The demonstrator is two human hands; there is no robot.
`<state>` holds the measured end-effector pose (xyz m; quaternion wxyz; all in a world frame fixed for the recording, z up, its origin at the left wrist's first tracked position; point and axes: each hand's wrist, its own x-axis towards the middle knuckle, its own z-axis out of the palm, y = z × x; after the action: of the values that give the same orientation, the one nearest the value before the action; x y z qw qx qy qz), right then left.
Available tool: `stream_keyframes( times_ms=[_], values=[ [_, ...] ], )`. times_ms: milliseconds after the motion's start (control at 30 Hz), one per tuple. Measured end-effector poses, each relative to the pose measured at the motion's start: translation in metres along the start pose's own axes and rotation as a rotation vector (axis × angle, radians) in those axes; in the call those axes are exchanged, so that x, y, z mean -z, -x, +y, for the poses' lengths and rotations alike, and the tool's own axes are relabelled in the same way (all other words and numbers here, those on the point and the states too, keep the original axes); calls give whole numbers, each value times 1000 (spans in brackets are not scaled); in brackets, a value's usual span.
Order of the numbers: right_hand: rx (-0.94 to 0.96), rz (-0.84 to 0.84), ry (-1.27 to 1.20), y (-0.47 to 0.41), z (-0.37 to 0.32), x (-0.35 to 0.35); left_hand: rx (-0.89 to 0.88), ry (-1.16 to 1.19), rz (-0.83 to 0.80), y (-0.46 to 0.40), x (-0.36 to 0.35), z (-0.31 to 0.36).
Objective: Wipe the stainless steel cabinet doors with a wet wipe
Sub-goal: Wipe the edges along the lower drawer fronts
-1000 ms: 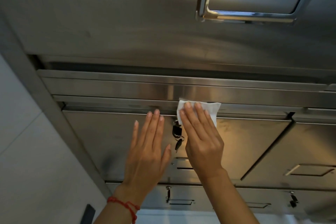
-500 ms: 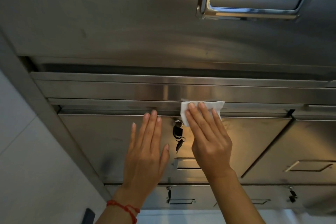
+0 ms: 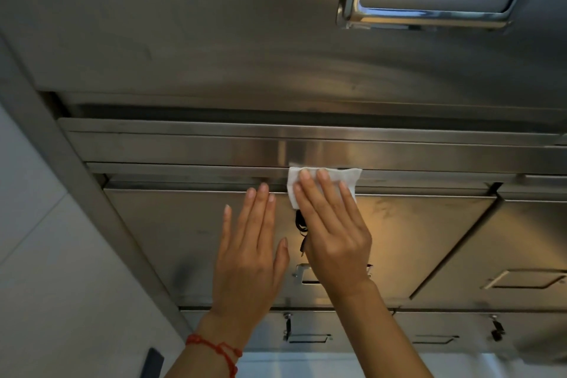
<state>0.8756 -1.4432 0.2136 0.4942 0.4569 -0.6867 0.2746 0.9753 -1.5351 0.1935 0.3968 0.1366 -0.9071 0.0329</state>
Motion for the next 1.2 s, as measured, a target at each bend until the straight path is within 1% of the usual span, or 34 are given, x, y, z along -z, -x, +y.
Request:
stream_keyframes(
  times_ms=[167,433,600,833,1033,1200],
  values=[
    [31,7,37,0,12,6,9,-50,4,0,-2,1],
    [-16,-12,114,14,40,23,37,-24,21,0,-3,5],
    [-77,14,145,18,53,35,60,-17,13,0,-3,9],
    [-127,60,100,18,41,27,69,-11,1,0,-3,10],
    [-90,60,79,13,22,13,54,-5,-10,-1,-1,7],
    [-77,60,52,7,5,2,8,-1,-15,-1,4,1]
  ],
)
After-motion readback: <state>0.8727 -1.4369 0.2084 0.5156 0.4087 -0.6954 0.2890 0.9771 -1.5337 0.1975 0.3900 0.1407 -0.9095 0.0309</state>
